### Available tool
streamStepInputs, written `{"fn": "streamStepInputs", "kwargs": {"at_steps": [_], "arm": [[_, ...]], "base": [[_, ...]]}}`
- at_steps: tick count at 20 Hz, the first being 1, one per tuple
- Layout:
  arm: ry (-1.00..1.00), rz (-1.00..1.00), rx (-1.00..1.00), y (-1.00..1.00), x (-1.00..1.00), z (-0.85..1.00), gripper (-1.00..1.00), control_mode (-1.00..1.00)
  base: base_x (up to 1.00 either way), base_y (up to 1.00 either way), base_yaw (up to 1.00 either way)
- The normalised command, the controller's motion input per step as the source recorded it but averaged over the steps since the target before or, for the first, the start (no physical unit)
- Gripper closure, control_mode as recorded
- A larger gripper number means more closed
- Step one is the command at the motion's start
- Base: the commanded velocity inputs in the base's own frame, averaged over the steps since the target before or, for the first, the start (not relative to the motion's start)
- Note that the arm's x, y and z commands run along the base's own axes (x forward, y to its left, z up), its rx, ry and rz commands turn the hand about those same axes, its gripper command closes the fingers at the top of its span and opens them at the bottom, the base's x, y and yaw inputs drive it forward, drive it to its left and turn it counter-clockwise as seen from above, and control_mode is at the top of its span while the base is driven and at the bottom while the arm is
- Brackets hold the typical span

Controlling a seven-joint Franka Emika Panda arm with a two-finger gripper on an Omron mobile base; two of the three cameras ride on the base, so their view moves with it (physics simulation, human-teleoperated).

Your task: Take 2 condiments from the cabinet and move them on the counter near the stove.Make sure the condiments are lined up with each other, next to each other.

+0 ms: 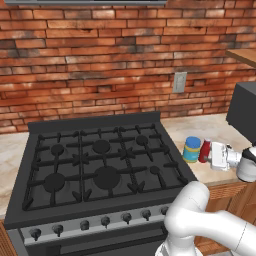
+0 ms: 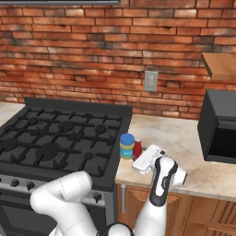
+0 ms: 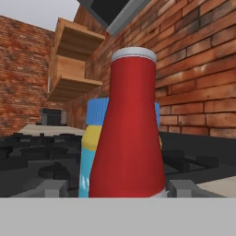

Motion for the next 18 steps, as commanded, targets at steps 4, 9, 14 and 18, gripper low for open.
{"fn": "streamStepInputs", "kwargs": {"at_steps": [4,9,14,18], "arm": [[0.0,0.0,0.0,0.0,-0.01,0.0,-1.0,-1.0],[-0.01,0.0,0.0,0.0,-0.11,0.0,-1.0,-1.0],[-0.09,-0.02,-0.02,-0.1,-0.44,0.18,-1.0,-1.0],[-0.14,-0.06,-0.07,-0.1,-0.64,0.61,-1.0,-1.0]], "base": [[0.0,0.0,0.0],[0.0,0.0,0.0],[0.0,0.0,0.0],[0.0,0.0,0.0]]}}
